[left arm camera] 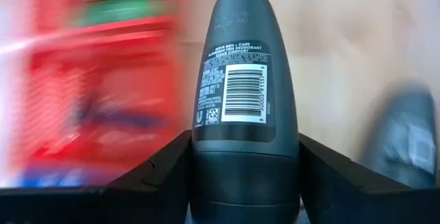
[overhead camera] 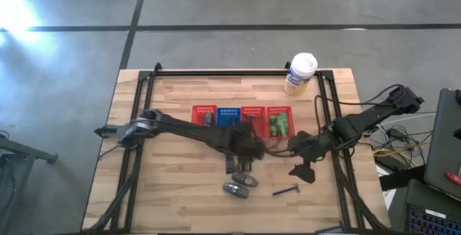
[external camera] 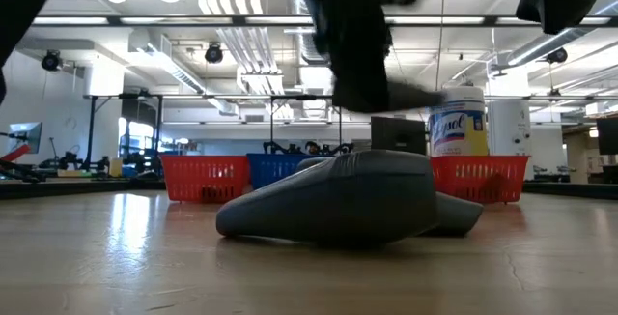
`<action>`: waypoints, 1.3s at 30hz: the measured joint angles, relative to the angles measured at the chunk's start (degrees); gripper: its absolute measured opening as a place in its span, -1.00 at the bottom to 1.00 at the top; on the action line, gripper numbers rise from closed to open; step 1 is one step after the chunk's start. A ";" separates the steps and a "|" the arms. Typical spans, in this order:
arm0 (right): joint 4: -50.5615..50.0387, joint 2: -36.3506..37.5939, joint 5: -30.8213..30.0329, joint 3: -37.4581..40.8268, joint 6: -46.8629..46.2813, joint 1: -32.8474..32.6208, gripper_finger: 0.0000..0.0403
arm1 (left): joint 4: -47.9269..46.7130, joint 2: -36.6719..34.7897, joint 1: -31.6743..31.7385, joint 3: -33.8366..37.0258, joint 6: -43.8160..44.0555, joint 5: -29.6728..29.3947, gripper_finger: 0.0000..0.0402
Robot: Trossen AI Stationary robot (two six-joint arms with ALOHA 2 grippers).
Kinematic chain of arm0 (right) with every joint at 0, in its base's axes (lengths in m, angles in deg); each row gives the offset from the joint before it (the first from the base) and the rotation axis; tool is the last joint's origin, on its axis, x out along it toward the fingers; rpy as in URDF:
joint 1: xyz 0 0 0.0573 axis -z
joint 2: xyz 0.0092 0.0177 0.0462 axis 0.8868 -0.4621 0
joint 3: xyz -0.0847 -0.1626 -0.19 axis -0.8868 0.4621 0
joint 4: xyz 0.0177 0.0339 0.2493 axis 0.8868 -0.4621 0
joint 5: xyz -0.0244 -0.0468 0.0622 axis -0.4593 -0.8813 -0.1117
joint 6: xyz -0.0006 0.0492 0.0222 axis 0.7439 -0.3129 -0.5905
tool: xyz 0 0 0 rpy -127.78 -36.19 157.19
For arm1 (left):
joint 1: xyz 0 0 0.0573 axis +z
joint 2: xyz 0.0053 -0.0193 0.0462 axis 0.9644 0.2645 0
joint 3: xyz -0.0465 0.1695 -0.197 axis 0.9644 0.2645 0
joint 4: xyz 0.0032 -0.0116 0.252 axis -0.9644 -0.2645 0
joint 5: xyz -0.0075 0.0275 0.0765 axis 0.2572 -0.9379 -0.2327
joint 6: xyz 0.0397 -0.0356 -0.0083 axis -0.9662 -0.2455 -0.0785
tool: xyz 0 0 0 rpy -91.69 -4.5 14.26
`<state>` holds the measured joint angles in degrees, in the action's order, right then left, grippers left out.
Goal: Pick & Place Travel size toiletries
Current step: Put the black deodorant into the left red basket
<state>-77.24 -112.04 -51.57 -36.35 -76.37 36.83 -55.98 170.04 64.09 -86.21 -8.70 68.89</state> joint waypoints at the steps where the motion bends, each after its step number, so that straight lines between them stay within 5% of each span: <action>1: -0.45 0.57 -1.04 0.00 -0.20 0.00 0.83 | -0.90 -2.24 -0.01 0.97 6.42 -3.29 0.05; 7: -2.52 4.33 -7.23 0.00 -2.79 0.11 0.83 | -9.50 -17.27 0.96 15.09 51.43 -17.00 0.05; 12: -2.48 5.12 -8.63 0.00 -2.67 0.15 0.83 | -3.18 -24.97 7.02 33.76 64.79 -13.99 0.10; 15: -2.47 4.76 -8.61 0.00 -2.84 0.15 0.83 | 4.13 -27.06 11.67 42.39 67.43 -6.57 0.17; 19: -2.51 4.45 -8.52 0.01 -3.27 0.00 0.83 | 10.70 -28.60 13.68 48.36 69.13 -5.38 0.21; 31: -2.46 4.33 -8.61 0.24 -2.77 -0.35 0.83 | 3.78 -32.17 13.21 46.99 72.15 -11.83 0.23; 39: -2.49 4.35 -9.46 0.24 -2.75 -0.37 0.83 | 3.11 -32.74 11.75 46.42 69.56 -8.34 0.32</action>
<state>-79.73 -107.68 -61.03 -36.11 -79.12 36.45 -52.86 137.30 75.83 -39.79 60.87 60.55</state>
